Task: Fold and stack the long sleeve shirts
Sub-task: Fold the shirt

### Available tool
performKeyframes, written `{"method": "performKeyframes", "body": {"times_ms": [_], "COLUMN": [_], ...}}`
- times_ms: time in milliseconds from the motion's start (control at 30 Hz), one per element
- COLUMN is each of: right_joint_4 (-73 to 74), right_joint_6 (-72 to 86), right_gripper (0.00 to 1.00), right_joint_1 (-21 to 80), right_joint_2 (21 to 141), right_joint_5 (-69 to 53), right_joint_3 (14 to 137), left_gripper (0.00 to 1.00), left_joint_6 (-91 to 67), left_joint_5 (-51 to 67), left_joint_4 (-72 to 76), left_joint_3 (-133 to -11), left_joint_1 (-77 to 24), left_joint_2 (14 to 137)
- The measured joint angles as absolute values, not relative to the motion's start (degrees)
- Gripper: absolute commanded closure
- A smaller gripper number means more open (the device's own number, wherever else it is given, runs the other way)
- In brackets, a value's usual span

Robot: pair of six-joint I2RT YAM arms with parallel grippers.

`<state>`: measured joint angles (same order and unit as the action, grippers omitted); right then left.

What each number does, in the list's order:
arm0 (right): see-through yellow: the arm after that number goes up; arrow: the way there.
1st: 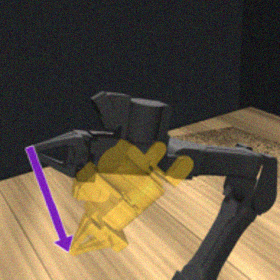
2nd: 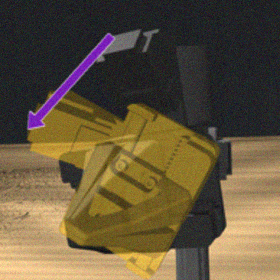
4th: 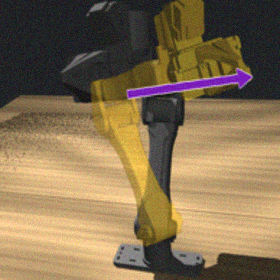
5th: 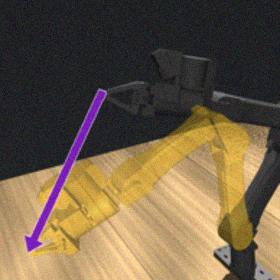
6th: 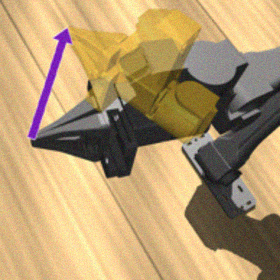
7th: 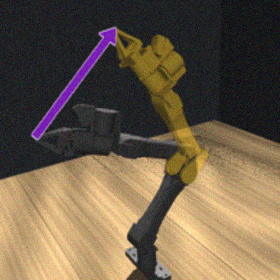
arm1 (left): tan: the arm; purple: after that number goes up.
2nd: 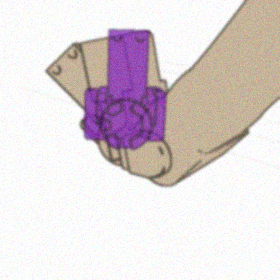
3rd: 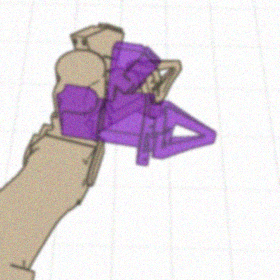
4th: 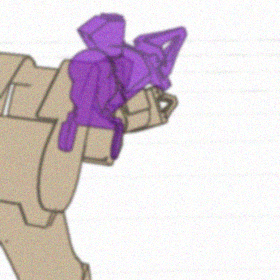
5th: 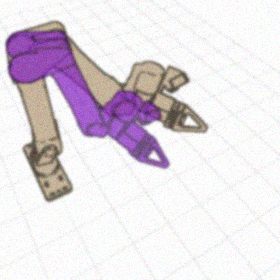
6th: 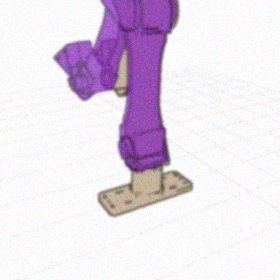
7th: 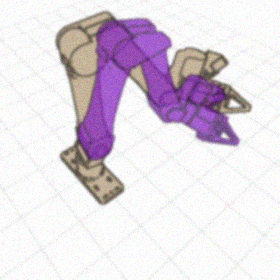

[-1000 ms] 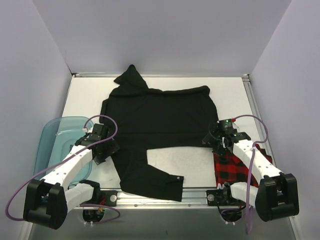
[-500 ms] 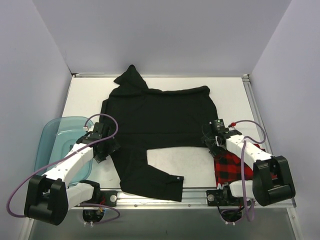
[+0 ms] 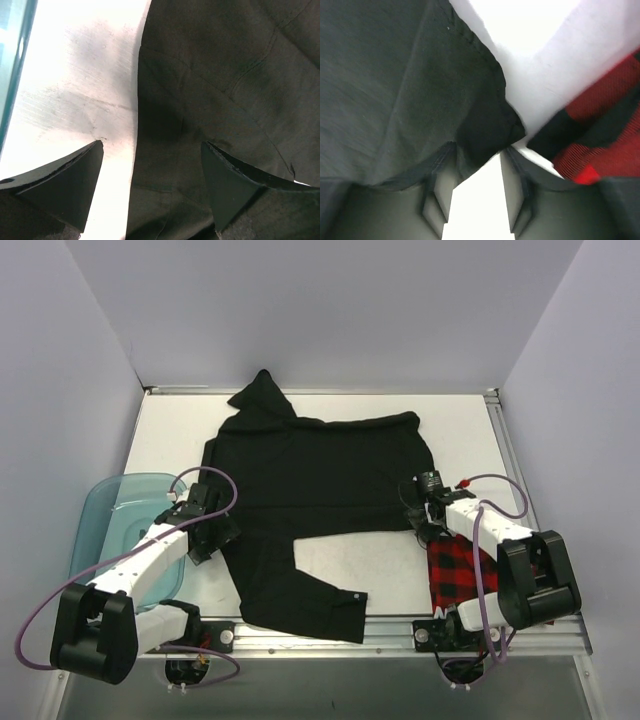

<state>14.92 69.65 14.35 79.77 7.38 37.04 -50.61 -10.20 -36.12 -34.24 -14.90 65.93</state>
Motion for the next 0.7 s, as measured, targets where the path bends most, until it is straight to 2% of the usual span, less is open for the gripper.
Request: {"method": "performKeyframes", "body": {"times_ms": [67, 100, 167, 233, 467, 700], "right_joint_4": [14.31, 14.11, 13.93, 13.96, 14.11, 14.85], "right_joint_6": [69.52, 69.43, 69.21, 68.88, 65.84, 62.57], "right_gripper": [0.73, 0.83, 0.94, 0.99, 1.0, 1.0], "right_joint_1": [14.35, 14.35, 14.35, 14.35, 14.35, 14.35], "right_joint_2": [80.71, 80.93, 81.25, 81.28, 81.21, 81.19], "right_joint_5": [7.55, 7.68, 7.77, 7.73, 7.66, 7.14], "right_joint_3": [37.56, 37.63, 37.6, 37.6, 37.63, 37.93], "left_gripper": [0.12, 0.12, 0.12, 0.12, 0.15, 0.29], "left_joint_6": [-50.57, -50.57, -50.59, -50.59, -50.94, -52.16], "left_joint_5": [-10.31, -10.33, -10.39, -10.52, -11.11, -11.29], "left_joint_4": [-36.12, -36.01, -35.81, -35.77, -35.7, -34.61], "left_joint_3": [-34.5, -34.61, -34.65, -34.65, -37.17, -39.31], "left_joint_1": [-14.87, -14.83, -14.66, -14.31, -13.52, -13.34], "left_joint_2": [66.04, 66.11, 66.22, 66.5, 69.49, 73.63]}}
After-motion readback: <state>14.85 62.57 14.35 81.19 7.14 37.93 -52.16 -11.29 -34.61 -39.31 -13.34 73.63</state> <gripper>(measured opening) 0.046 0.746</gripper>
